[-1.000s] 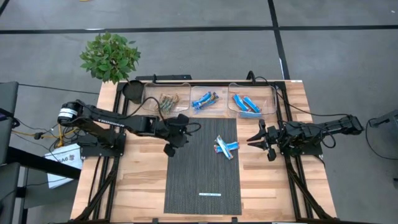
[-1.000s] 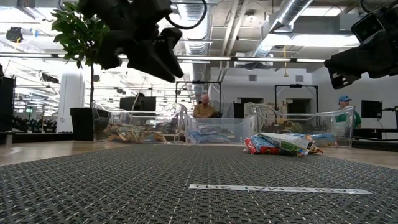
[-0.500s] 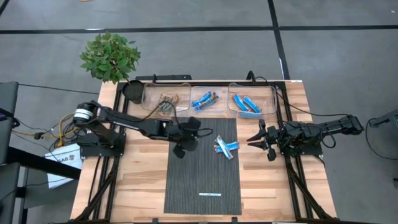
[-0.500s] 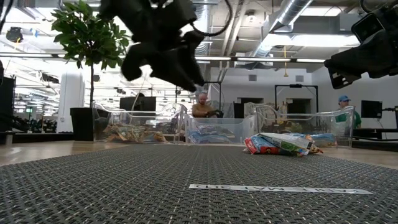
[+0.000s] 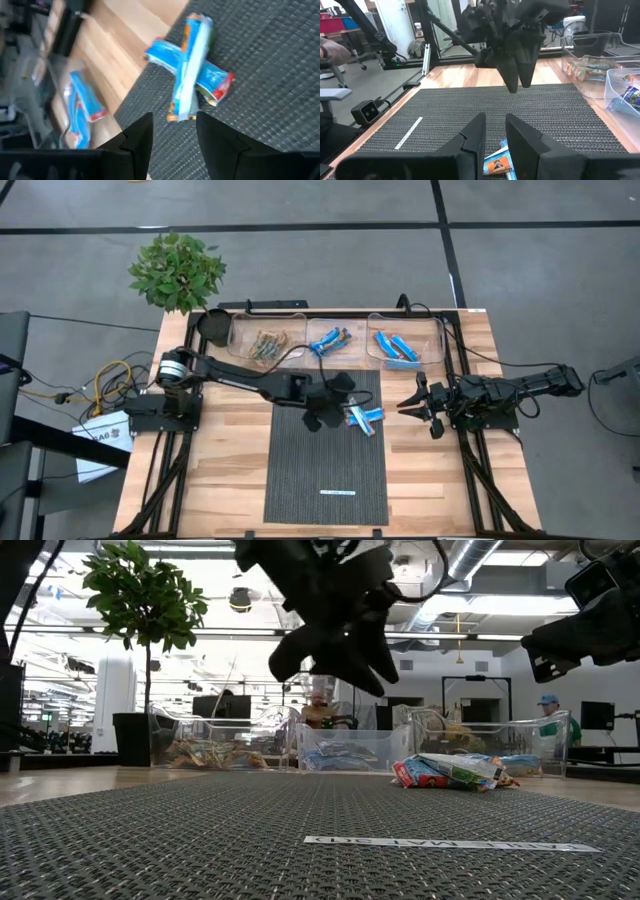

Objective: Pick and place Granola Bars by type
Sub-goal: Put the yellow granola bar into the left transparent bin

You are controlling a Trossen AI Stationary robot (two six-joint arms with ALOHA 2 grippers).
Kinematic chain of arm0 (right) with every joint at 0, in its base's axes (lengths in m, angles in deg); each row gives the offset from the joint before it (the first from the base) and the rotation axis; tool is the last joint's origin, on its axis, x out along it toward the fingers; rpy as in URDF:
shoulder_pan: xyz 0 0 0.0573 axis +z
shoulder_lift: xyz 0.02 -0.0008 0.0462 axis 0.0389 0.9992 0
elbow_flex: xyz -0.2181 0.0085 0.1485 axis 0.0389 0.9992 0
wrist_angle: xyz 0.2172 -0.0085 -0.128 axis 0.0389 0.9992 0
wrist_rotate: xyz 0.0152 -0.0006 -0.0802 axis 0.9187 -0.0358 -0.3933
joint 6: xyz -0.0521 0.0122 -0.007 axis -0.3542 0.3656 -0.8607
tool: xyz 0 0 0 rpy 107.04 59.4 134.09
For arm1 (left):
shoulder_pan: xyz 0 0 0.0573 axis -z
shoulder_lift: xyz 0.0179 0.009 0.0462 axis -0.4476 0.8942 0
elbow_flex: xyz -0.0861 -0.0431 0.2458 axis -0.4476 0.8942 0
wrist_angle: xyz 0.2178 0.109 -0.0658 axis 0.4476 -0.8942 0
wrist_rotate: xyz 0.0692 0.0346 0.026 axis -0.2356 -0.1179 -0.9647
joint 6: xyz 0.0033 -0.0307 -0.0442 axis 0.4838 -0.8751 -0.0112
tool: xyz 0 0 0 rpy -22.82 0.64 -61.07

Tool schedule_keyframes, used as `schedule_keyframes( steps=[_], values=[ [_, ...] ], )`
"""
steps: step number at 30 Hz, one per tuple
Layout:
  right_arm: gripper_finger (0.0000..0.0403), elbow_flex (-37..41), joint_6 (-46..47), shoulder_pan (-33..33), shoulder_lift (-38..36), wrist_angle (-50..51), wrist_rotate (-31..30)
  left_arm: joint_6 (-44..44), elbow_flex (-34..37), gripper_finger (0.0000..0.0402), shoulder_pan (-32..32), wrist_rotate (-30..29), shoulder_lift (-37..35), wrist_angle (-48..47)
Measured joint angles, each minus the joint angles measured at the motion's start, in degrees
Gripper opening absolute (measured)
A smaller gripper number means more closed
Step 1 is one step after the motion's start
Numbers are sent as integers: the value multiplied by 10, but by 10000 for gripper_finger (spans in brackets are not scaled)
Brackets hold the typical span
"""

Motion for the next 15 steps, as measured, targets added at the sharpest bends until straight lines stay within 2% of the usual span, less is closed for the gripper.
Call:
schedule_keyframes(
  steps=[7, 15],
  values=[
    [67, 0, 0, 0, 0, 1, 0, 42, -64, 143, 0, -11, 70, 1],
    [67, 0, 0, 0, 0, 0, 0, 64, -101, 143, -1, -19, 122, 0]
  ],
)
